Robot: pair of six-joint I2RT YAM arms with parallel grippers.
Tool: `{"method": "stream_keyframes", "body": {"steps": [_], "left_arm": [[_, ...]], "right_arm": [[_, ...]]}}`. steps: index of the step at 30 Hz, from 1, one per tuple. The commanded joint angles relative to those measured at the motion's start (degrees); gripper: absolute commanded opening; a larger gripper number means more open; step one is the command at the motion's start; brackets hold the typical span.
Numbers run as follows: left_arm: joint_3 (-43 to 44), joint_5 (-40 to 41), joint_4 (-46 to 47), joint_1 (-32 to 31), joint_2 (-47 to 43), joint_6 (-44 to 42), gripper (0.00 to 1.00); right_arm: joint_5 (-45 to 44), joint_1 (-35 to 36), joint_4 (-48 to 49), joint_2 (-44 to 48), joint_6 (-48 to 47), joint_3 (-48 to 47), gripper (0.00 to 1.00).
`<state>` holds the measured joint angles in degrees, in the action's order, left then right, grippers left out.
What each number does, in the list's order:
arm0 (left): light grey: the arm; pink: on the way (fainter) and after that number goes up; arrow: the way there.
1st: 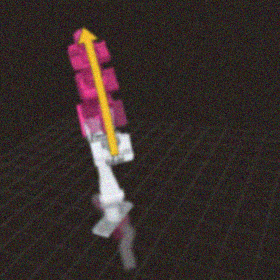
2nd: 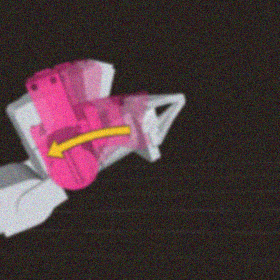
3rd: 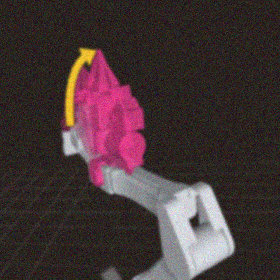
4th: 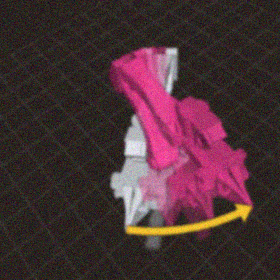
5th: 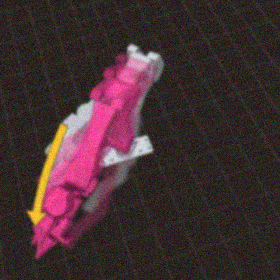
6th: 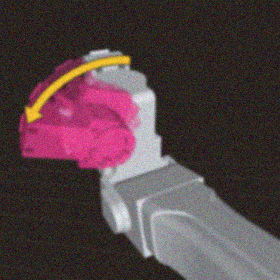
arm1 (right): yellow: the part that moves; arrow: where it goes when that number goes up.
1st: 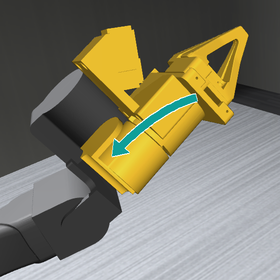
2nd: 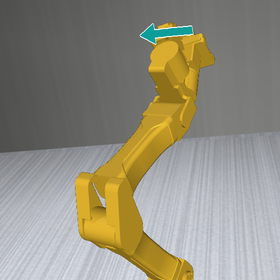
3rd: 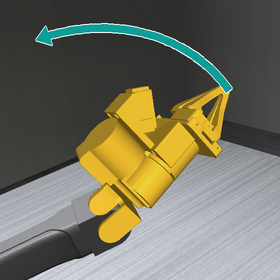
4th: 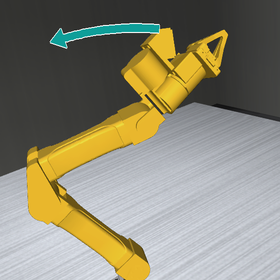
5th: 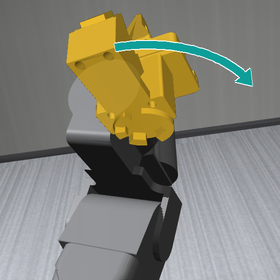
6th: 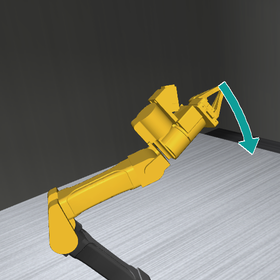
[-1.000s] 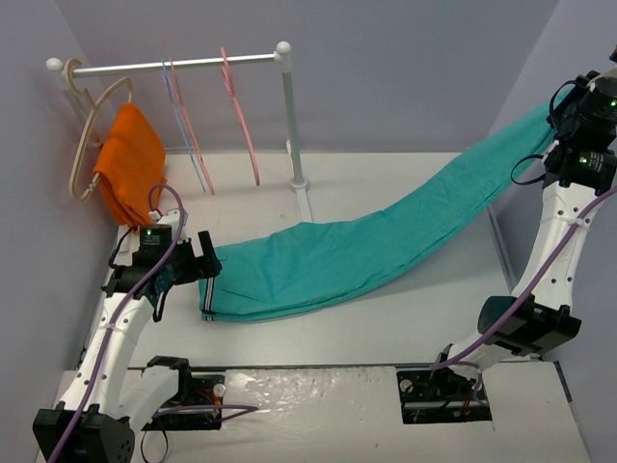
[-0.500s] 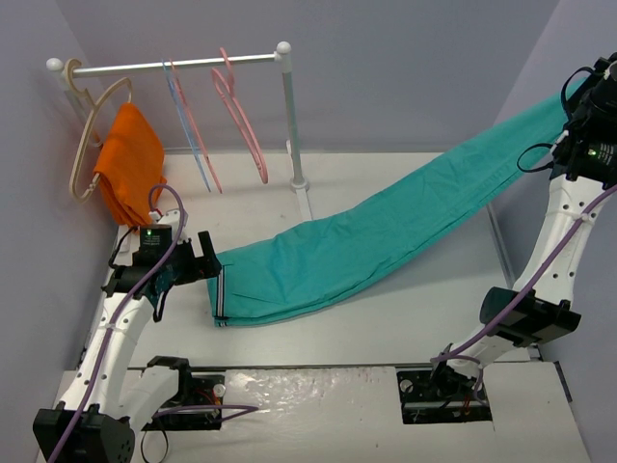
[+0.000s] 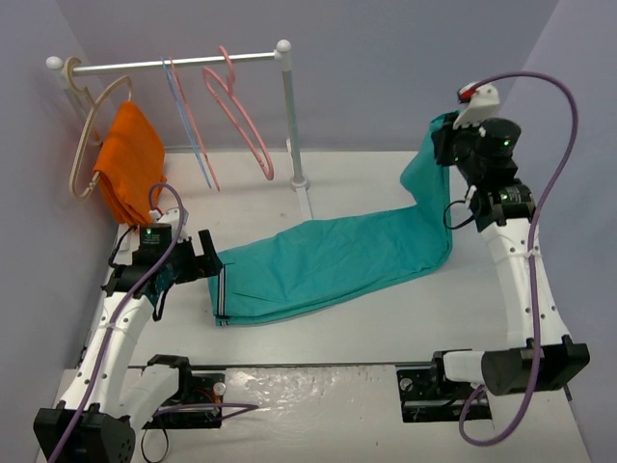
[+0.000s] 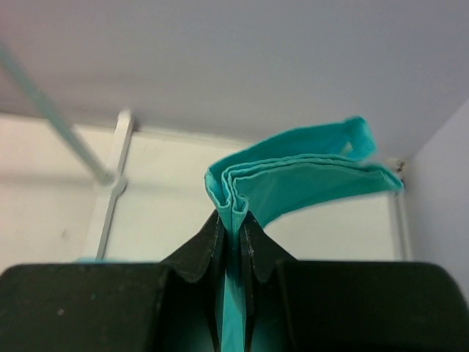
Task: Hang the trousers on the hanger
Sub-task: Fold the trousers at the center of the board.
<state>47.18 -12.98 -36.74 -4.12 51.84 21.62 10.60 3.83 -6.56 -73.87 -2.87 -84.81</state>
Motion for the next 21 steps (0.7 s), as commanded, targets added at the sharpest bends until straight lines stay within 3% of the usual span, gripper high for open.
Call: {"method": "stream_keyframes", "body": {"steps": [1, 7, 13, 21], "left_arm": [[2.2, -2.2, 1.1, -0.1, -2.8, 1.5, 0.94], [8.1, -3.3, -6.1, 0.0, -5.2, 4.1, 0.94], [12.7, -1.4, -14.0, 0.0, -5.9, 5.3, 0.94], [15.2, -1.7, -16.9, 0.1, -5.2, 7.7, 0.94]], "right_arm": [[2.7, 8.5, 8.3, 6.5, 1.6, 8.4, 0.00], [-0.9, 23.4, 14.8, 7.9, 7.9, 14.8, 0.00], [-5.6, 32.4, 23.3, 7.1, 14.7, 17.8, 0.00], [-11.5, 39.2, 31.6, 1.1, 19.2, 17.1, 0.00]]}}
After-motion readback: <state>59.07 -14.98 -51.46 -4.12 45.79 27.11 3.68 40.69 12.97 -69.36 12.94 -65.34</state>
